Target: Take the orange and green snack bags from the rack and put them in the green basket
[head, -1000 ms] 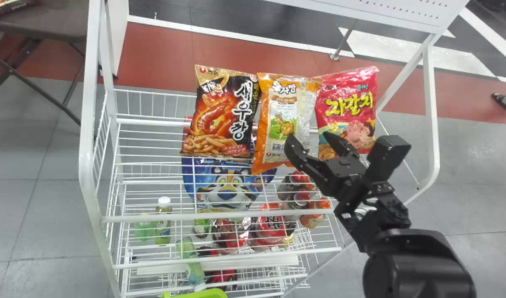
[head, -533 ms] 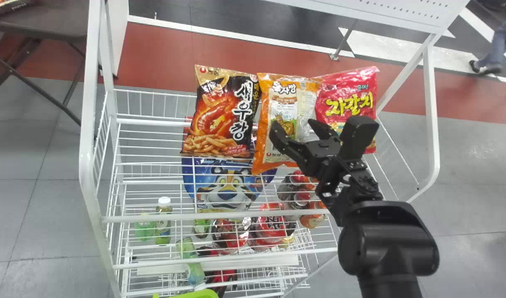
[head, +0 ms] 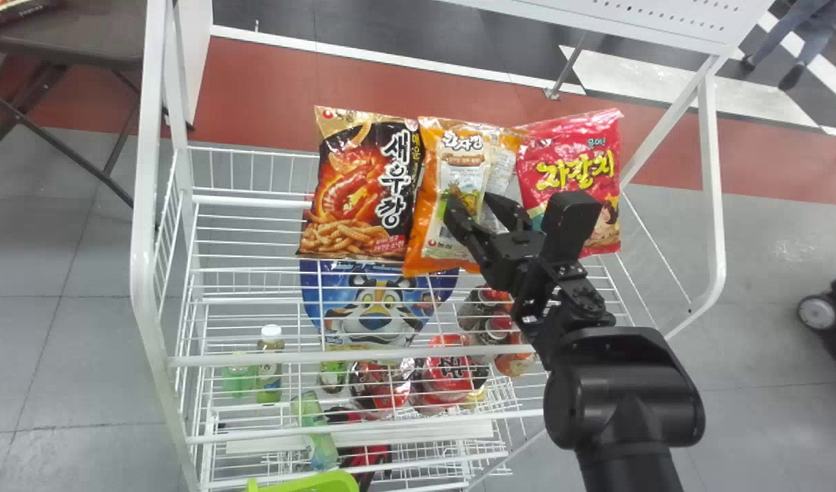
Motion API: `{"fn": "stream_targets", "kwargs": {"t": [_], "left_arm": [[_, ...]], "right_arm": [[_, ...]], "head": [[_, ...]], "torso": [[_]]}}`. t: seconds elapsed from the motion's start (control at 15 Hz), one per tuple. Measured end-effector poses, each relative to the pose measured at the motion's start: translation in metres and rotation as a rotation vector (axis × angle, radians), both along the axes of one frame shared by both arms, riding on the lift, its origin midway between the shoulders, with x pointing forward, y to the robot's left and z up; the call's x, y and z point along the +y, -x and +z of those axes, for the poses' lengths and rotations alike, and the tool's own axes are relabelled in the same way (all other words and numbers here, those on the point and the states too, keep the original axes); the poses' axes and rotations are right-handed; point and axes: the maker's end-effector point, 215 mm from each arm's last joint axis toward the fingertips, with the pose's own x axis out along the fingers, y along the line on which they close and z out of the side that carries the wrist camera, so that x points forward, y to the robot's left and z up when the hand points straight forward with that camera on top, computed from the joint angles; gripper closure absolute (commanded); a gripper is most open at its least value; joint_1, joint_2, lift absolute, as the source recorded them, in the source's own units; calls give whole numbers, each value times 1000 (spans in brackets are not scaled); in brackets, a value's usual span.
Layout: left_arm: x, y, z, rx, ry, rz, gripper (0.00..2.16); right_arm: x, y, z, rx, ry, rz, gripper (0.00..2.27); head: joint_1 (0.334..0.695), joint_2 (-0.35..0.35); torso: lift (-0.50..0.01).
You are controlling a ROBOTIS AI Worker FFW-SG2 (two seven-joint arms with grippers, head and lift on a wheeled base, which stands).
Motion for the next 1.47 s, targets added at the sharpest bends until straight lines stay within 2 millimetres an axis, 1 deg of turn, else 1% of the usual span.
{"fn": "stream_targets", "kwargs": {"t": [0.2,0.47,0.6,0.73,0.87,0.93,1.07,1.13,1.27,1.33,1.47], "left_arm": [[0,0,1,0,2,1,2148],[-1,1,3,-2,6,2,2148],[-1,0,4,-6,8,1,2148],[-2,0,5,-10,13,0,2145],[-2,-1,7,-14,16,1,2145],[-1,-1,7,-16,17,1,2148],[-2,-3,8,-22,19,3,2148],[-2,-3,8,-25,19,5,2145],[-4,-4,8,-28,13,5,2148],[-6,-4,9,-30,11,2,2148],[-10,-3,10,-31,4,-8,2148]], "right_arm": [[-6,5,16,-55,14,-40,2165],[-11,14,22,-80,13,-57,2189],[-14,20,29,-95,12,-61,2189],[-11,32,46,-130,6,-55,2189],[-5,51,68,-162,-11,-39,2189],[-3,61,75,-159,-25,-28,2189],[7,86,83,-137,-57,17,2189],[13,102,88,-129,-79,49,2189],[20,132,91,-91,-115,89,2189],[22,143,91,-66,-139,104,2189],[23,166,85,10,-178,127,2189]], "head": [[695,-350],[695,-350],[695,-350],[695,-350],[695,-350],[695,-350],[695,-350],[695,-350],[695,-350],[695,-350],[695,-350]], "torso": [[0],[0],[0],[0],[0],[0],[0],[0],[0],[0],[0]]}}
